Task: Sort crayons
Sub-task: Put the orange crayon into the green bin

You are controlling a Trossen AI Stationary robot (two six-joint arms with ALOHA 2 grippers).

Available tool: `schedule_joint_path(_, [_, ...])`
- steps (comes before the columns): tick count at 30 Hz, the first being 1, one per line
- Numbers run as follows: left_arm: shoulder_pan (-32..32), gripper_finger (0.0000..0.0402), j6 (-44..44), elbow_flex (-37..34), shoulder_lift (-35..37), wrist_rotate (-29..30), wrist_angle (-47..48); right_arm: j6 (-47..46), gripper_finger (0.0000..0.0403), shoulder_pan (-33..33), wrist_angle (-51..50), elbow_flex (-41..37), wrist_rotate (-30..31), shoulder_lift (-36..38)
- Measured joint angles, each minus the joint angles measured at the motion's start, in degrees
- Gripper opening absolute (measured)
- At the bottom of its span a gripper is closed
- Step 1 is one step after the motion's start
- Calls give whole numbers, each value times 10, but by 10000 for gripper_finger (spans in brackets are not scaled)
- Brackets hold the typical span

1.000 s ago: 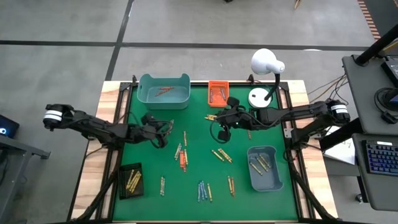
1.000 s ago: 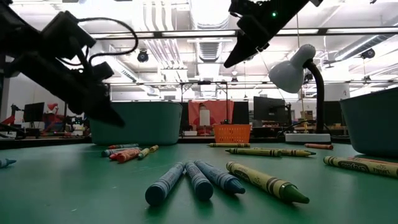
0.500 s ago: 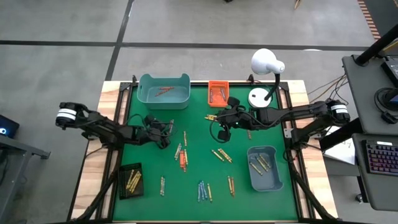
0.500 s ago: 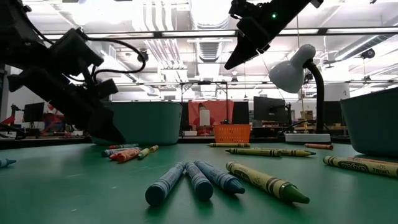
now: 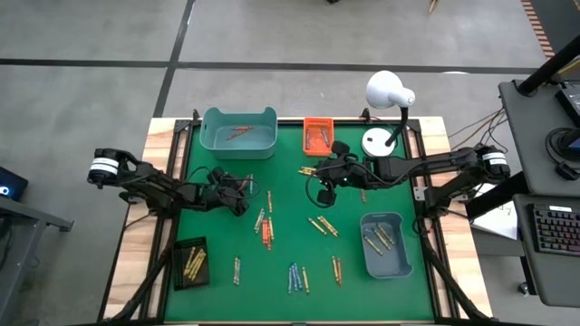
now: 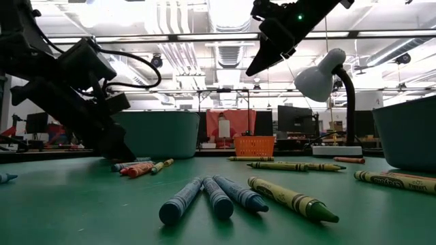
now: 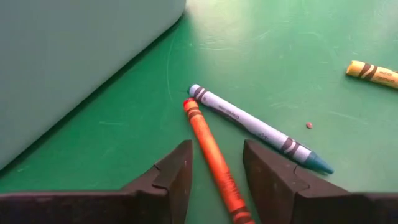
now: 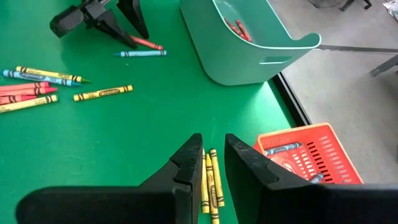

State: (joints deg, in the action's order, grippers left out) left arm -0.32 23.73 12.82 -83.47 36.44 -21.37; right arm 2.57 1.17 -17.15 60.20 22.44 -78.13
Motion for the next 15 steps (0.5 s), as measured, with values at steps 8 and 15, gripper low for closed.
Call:
schedule_joint_path(8, [1, 58, 24, 2, -3, 7, 20, -6, 57, 0, 0, 0, 0, 0])
schedule_joint_path(15, [3, 7, 64, 1, 4, 38, 44, -6, 57, 0, 0, 0, -1, 0])
